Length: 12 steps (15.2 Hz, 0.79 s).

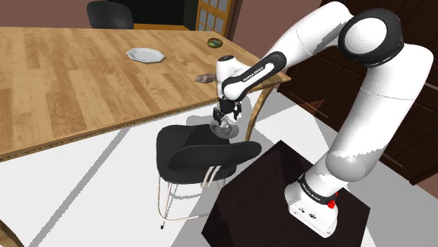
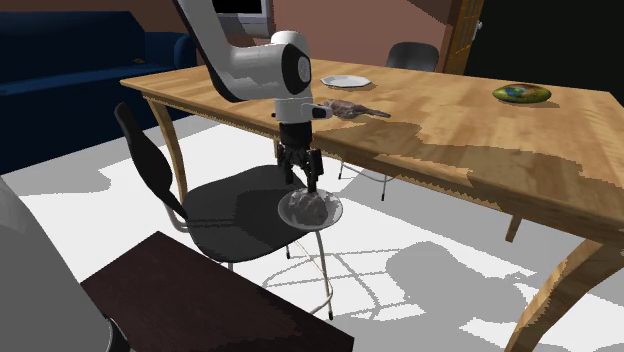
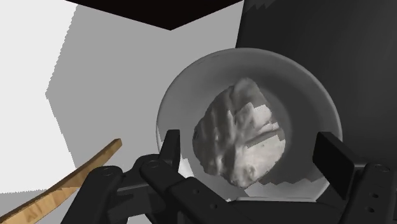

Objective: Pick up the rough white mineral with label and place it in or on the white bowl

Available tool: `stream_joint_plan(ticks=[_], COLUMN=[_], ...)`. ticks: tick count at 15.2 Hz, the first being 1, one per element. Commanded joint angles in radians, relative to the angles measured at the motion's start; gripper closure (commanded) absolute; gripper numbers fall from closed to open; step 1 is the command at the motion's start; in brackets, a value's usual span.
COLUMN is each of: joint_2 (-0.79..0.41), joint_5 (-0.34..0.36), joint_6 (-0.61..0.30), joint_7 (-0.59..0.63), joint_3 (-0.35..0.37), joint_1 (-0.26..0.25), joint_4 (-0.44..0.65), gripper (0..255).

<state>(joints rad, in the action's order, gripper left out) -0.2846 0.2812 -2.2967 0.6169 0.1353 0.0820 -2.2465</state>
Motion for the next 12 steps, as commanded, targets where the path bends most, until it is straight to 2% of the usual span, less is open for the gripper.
stream_joint_plan(ticks=[1,5,12], joint_2=[0.0,0.071,0.071], joint_5=[0.0,-0.039,-0.039], joint_6=[0.0,0.119,0.119], joint_7=[0.0,-0.025,-0.025], joint_3=[0.0,0.019,0.019], joint_1=[0.0,-0.005,-0.006], joint_4=[0.0,0.051,0.051], gripper=[0,0,0])
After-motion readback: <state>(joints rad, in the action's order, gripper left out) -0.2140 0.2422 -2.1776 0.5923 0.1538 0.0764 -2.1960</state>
